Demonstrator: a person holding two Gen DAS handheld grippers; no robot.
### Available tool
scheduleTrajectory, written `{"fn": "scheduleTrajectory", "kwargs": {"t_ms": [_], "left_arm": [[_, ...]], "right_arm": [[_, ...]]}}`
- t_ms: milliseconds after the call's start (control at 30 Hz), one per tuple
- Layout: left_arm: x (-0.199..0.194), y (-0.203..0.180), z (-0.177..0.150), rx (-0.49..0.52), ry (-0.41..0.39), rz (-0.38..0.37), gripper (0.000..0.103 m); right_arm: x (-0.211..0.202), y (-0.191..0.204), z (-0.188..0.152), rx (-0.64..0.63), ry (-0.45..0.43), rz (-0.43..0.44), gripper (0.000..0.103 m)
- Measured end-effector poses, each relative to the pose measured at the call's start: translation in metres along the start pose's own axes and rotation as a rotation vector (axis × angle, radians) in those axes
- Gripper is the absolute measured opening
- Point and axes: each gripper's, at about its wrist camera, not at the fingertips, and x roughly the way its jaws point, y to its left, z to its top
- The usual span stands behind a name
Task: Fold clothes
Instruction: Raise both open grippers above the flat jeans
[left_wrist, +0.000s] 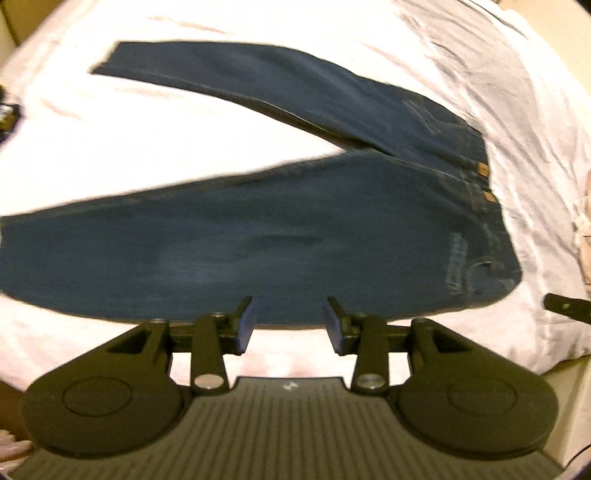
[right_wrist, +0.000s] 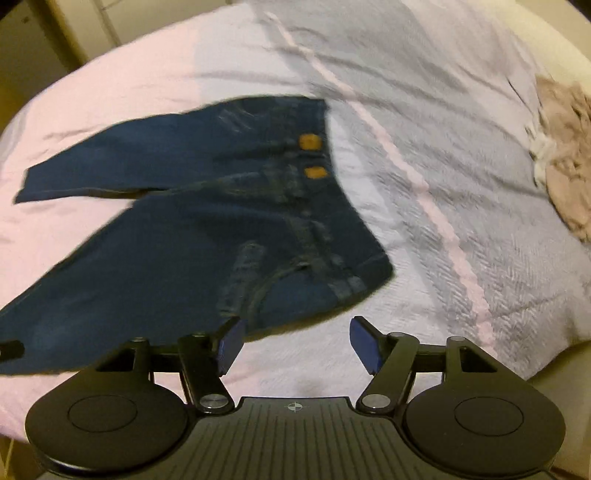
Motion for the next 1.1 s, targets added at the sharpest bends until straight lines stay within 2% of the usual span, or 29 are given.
{"fn": "scheduleTrajectory", "kwargs": {"t_ms": [167, 400, 500, 667, 867, 1100], "left_arm": [[-0.048, 0.012, 0.001, -0.009, -0.069, 0.031, 0.042], [-0.079, -0.011, -0.005, -0.019, -0.133, 0.066, 0.043], [-0.087, -0.034, -0.01, -0.003, -0.139, 0.064, 0.043], [-0.096, -0.079, -0.023, 0.028, -0.164, 0.046, 0.043], [-0.107, -0.103, -0.052, 0.018, -0.18, 0.061, 0.043], [-0.121, -0.131, -0.087, 0.006, -0.197, 0.079, 0.044]], "right_arm": [[-0.033, 0.036, 0.003, -0.047, -0.052, 0.02, 0.067], [-0.049, 0.06, 0.01, -0.151, -0.054, 0.032, 0.067], [-0.054, 0.054, 0.003, -0.203, -0.069, 0.024, 0.067], [-0.068, 0.017, -0.015, -0.183, -0.062, 0.009, 0.067], [-0.087, -0.021, -0.034, -0.181, -0.083, -0.007, 0.067], [-0.101, -0.038, -0.056, -0.216, -0.084, 0.016, 0.067]]}}
